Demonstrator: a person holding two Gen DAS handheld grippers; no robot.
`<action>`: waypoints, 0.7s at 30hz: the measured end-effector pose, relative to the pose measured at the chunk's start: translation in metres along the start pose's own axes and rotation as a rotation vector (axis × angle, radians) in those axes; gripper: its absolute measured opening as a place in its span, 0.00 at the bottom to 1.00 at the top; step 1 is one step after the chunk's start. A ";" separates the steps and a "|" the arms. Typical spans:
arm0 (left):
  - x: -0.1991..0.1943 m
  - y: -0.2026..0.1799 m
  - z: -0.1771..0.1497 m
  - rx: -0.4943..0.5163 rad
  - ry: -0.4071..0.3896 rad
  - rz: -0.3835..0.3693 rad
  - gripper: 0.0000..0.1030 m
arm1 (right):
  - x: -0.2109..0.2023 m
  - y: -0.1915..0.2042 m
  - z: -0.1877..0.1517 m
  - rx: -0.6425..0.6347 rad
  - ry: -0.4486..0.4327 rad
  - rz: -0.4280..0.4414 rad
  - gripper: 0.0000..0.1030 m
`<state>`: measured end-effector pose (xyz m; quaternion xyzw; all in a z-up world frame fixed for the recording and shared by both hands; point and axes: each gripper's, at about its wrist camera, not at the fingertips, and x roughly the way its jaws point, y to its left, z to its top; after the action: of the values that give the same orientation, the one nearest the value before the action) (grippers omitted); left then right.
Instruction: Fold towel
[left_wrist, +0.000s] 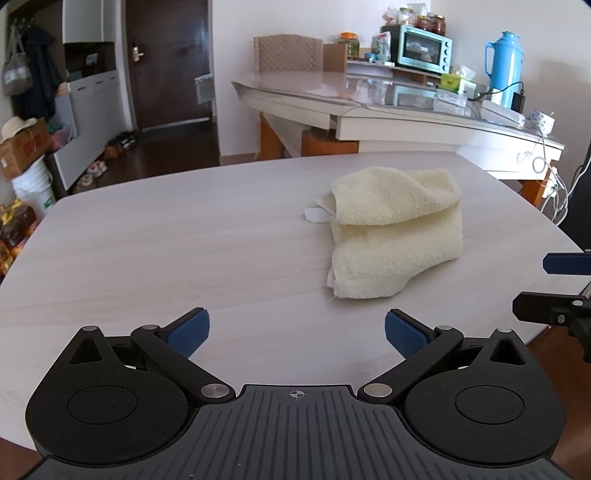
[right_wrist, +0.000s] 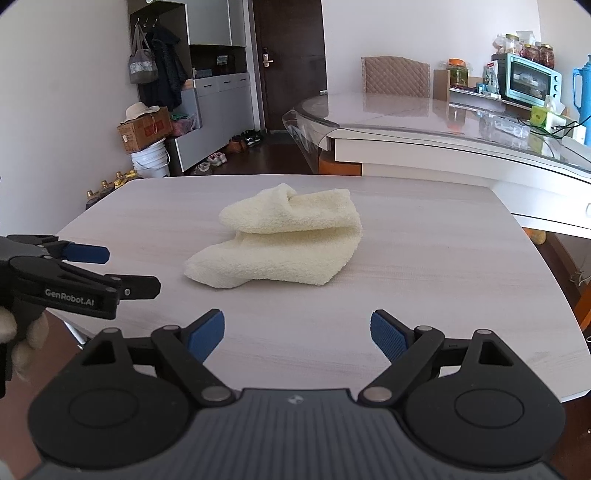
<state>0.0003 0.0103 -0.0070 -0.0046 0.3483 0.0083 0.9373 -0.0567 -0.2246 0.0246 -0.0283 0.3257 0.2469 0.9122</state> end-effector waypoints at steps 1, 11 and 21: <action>0.000 0.000 0.000 -0.001 0.000 0.002 1.00 | 0.000 0.000 0.000 0.000 0.002 -0.004 0.85; -0.001 0.007 -0.002 -0.012 0.003 0.008 1.00 | 0.003 0.002 0.002 -0.006 0.015 -0.012 0.85; -0.002 0.012 -0.003 -0.014 -0.004 0.011 1.00 | 0.007 0.007 0.004 -0.020 0.022 -0.015 0.86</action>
<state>-0.0038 0.0223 -0.0083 -0.0092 0.3466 0.0161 0.9378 -0.0529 -0.2146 0.0241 -0.0426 0.3332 0.2431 0.9100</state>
